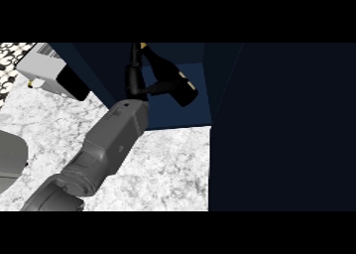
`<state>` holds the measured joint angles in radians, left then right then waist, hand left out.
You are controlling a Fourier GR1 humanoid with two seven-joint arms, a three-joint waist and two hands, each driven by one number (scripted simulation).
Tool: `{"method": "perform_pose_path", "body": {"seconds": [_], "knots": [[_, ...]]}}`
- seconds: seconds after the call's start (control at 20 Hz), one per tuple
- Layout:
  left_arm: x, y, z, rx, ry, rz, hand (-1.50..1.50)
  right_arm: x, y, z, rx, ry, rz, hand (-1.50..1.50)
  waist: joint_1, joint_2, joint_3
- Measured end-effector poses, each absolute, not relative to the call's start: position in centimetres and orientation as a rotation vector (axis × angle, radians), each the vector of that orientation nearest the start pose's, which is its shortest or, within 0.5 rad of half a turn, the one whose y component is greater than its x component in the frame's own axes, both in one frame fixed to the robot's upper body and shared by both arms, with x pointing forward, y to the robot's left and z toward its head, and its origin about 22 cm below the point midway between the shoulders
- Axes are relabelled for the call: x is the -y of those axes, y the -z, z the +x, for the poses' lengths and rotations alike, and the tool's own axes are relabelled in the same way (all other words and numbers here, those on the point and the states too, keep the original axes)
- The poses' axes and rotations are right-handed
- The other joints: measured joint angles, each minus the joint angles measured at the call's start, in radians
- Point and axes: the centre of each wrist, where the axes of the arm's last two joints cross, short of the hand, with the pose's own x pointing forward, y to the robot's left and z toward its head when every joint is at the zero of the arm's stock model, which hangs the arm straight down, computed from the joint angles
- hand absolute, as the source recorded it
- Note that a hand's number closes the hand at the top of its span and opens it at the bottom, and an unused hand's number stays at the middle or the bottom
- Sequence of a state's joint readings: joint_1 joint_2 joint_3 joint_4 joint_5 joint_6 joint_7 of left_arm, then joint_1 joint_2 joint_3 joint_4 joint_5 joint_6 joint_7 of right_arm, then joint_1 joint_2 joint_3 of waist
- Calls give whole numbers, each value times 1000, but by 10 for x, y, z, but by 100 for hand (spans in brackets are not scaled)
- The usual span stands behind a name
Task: Pick up the wine, place it into the cabinet and close the cabinet
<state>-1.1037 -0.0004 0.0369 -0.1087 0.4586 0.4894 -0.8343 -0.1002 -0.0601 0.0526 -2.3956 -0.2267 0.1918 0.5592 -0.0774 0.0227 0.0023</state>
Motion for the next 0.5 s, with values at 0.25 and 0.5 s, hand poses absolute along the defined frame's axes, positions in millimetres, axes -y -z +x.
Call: {"method": "perform_pose_path", "body": {"seconds": [0.25,0.5], "knots": [[-111,-9,421,1880,-150,207,-150,217,-197,172,1912,-330,308,-150,2,1,-1],[-112,-7,420,1902,-126,155,-150,212,-196,170,1900,-333,330,-150,1,-1,-1]]}}
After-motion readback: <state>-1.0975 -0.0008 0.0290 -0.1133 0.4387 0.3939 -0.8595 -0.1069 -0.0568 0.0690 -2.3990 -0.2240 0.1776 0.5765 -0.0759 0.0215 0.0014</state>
